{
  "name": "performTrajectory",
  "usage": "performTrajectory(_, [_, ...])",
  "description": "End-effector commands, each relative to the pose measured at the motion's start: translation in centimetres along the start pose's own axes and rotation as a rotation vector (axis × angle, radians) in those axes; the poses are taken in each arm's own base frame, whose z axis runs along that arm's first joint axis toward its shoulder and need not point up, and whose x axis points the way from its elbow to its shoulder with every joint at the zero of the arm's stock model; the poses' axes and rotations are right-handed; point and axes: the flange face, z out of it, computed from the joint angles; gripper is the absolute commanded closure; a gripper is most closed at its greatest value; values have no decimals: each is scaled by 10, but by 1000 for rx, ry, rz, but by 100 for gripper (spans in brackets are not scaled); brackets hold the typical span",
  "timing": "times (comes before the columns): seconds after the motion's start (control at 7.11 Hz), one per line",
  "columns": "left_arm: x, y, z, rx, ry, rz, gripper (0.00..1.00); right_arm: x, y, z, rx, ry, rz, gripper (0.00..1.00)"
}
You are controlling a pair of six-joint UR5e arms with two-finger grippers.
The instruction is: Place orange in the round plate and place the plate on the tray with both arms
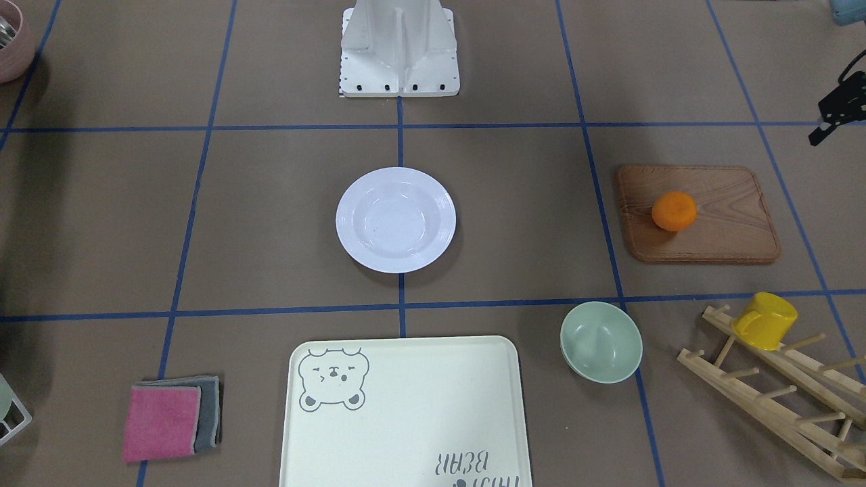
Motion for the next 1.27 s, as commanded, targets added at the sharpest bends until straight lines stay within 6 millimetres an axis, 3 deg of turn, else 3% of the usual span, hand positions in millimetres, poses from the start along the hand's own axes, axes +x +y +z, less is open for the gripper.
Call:
performTrajectory(0.0, [66, -5, 68, -10, -41, -54, 1, -18, -9, 11, -8, 7, 47, 0])
performTrajectory(0.28, [99, 0, 125, -26, -75, -50, 1, -17, -8, 11, -9, 7, 47, 0])
performTrajectory(0.56, [91, 2, 172, -25, -51, -22, 1, -17, -8, 11, -8, 7, 44, 0])
performTrajectory(0.84, [96, 8, 184, -41, -42, -8, 1, -17, -8, 11, -8, 7, 43, 0])
performTrajectory(1.13, [116, 9, 195, -46, -28, -41, 2, -17, -8, 11, -8, 7, 41, 0])
